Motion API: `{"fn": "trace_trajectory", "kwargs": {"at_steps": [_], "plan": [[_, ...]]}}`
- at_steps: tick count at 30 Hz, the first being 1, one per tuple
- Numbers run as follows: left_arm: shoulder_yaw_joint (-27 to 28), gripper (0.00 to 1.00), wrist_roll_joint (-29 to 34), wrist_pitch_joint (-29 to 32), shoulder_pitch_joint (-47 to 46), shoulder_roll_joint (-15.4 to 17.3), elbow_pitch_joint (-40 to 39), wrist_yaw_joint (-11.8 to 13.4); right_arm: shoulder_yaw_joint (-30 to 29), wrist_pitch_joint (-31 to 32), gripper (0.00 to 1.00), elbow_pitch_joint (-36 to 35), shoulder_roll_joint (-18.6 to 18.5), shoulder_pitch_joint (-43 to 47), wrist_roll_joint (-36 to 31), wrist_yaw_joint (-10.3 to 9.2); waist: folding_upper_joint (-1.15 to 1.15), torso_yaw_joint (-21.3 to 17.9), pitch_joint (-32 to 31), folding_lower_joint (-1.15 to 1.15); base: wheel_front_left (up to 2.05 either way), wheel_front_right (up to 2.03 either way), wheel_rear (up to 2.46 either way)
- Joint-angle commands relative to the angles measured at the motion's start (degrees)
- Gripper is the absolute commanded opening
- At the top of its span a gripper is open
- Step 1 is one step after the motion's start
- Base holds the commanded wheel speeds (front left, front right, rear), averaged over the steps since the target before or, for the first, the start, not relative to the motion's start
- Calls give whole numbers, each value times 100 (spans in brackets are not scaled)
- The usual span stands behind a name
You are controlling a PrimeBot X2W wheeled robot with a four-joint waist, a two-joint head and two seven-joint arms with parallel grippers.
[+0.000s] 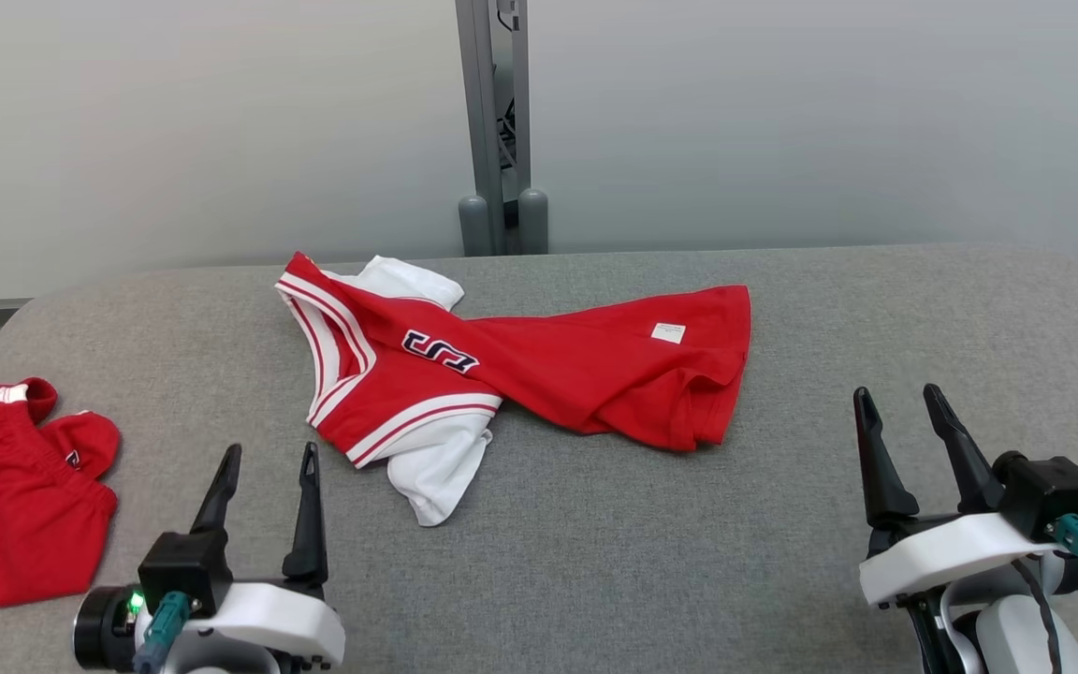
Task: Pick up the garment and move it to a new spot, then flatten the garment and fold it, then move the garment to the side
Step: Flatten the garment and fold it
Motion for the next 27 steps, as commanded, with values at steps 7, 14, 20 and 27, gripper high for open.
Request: {"fn": "trace_trajectory", "kwargs": {"at_steps": [7, 14, 20, 27], "plan": [[-371, 100, -213, -6, 105, 19, -111, 148, -36, -6, 100, 7, -36, 31, -50, 1, 0, 54, 37, 0, 0, 0, 0], [-551, 100, -199, -7, -102, 17, -75, 151, 328, 12, 100, 445, -28, -207, 468, 1, 0, 201, 215, 0, 0, 0, 0], [-710, 100, -253, -7, -261, 17, -50, 151, 887, 342, 100, 1094, -39, -846, 1278, 1, 0, 455, 579, 0, 0, 0, 0], [-904, 100, -183, -7, -483, 16, -18, 162, 1016, 667, 100, 1795, -105, -1552, 1978, 1, 0, 785, 948, 0, 0, 0, 0]]}}
